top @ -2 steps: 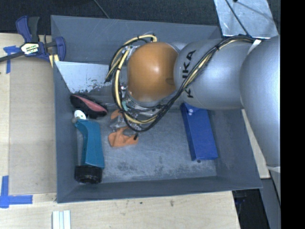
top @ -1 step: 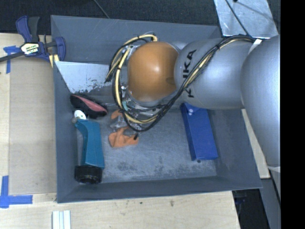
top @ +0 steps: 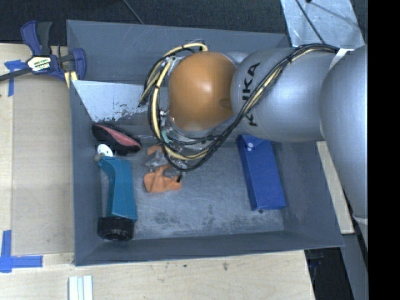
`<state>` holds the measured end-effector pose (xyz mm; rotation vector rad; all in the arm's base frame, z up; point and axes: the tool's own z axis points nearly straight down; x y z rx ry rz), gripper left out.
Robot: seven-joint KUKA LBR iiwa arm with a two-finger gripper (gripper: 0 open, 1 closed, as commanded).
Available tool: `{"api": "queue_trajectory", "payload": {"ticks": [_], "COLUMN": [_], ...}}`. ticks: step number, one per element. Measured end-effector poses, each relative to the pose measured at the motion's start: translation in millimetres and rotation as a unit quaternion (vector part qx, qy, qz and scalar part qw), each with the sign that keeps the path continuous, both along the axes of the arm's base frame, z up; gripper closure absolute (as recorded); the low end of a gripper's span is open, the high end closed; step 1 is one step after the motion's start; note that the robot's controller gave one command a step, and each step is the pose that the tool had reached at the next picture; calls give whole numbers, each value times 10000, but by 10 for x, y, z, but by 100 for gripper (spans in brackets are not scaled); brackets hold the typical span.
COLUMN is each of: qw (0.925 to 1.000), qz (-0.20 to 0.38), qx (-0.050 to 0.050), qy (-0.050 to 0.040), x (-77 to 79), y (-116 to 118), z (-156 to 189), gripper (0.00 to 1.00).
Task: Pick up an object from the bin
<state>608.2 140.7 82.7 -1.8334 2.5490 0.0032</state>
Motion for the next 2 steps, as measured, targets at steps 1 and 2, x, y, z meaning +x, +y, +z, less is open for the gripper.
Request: {"api": "queue_trajectory", "payload": {"ticks": [1, 2], "qw": [10000, 10000], "qz": [-3, -7], "qx": [-6, -5], "qy": [22, 6], "x": [-9, -3], "y": [0, 0], "z": [144, 359], "gripper": [100, 100]}}
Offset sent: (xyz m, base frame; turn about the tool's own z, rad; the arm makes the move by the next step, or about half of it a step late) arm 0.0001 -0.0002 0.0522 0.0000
